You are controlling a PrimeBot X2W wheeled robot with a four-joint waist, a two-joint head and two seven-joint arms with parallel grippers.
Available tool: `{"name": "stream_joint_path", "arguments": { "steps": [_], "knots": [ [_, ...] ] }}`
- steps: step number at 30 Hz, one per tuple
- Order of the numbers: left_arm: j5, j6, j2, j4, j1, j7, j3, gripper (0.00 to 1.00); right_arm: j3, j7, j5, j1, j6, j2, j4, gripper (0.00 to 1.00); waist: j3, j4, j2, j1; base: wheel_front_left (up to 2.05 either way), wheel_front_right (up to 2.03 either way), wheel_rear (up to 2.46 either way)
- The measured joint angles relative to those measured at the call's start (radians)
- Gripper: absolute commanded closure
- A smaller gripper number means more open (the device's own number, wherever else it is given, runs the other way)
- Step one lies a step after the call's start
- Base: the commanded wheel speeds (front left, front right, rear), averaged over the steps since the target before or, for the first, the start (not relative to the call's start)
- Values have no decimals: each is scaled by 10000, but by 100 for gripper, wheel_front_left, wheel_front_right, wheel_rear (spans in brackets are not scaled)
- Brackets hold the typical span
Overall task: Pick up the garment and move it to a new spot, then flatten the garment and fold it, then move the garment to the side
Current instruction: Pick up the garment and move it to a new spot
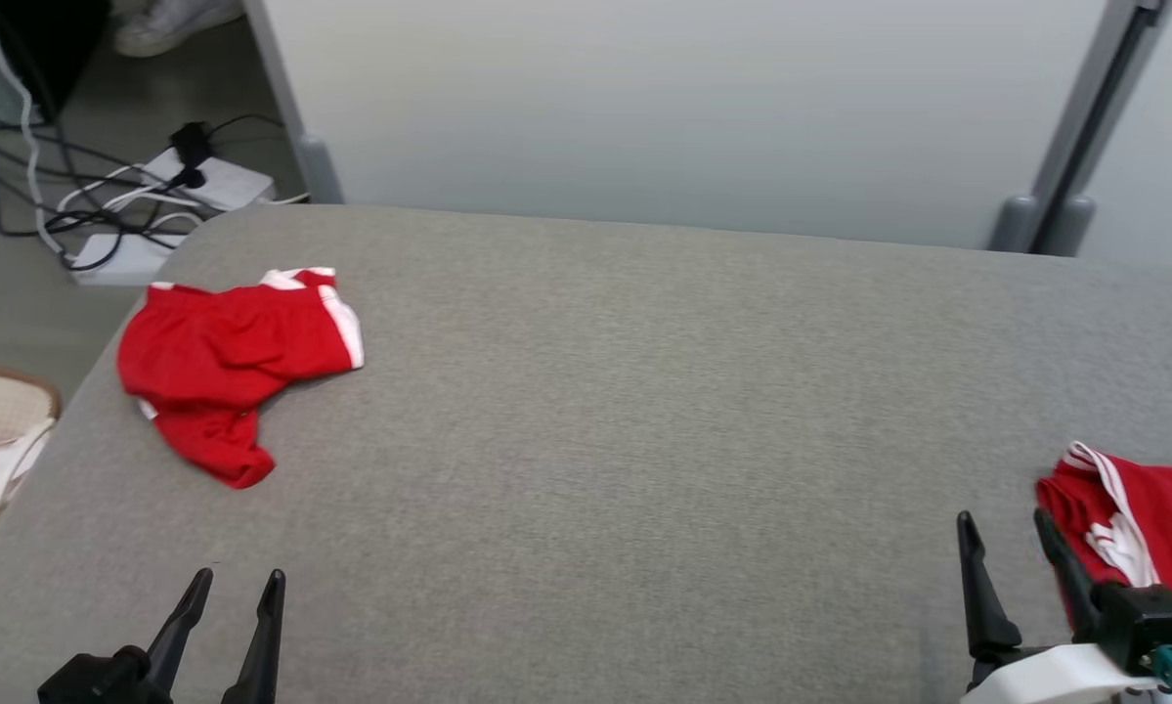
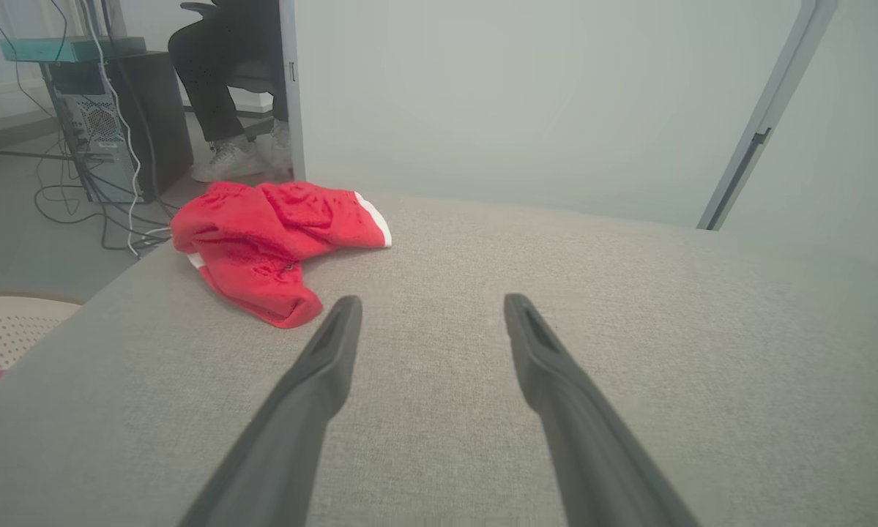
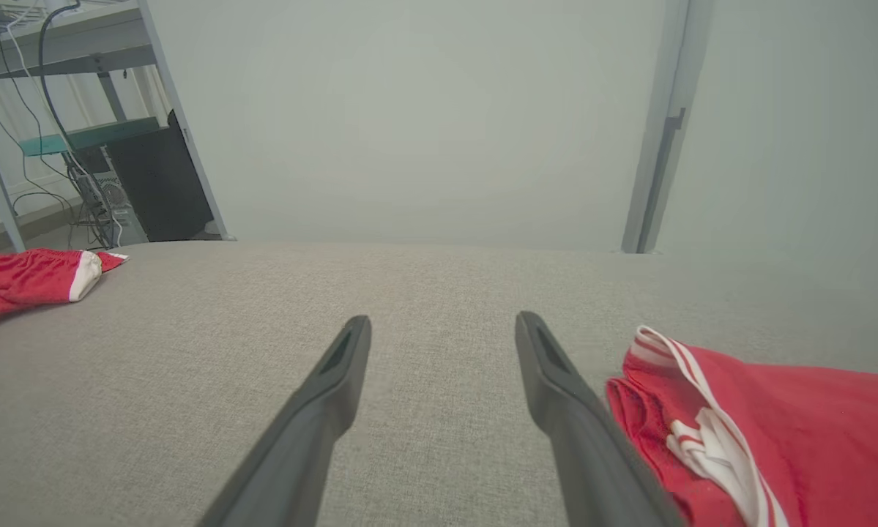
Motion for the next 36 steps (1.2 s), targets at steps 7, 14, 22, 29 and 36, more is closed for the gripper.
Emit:
{"name": "stream_joint_path", "arguments": {
  "steps": [7, 14, 22, 29, 36],
  "knots": [
    [-102, 0, 155, 182, -4, 0, 111, 0, 529, -77, 176, -83, 0, -17, 395, 0, 99, 1122, 0, 0, 0, 0, 0],
    [-412, 0, 314, 449, -30, 0, 353, 0, 924, -144, 222, -700, 0, -21, 803, 0, 411, 2401, 0, 0, 0, 0, 0],
    [-930, 0, 477, 903, -280, 0, 359, 0, 1260, -180, 136, -1179, 0, -35, 1202, 0, 836, 3580, 0, 0, 0, 0, 0],
    [-2650, 0, 1175, 1532, -1009, 0, -251, 0, 1599, -180, 132, -1696, 0, -67, 1438, 0, 1349, 3348, 0, 0, 0, 0, 0],
    [-4234, 0, 2742, 2113, -2649, 0, -1308, 0, 1908, -180, -128, -2209, 0, -92, 1306, 0, 1996, 2857, 0, 0, 0, 0, 0]
  ]
}}
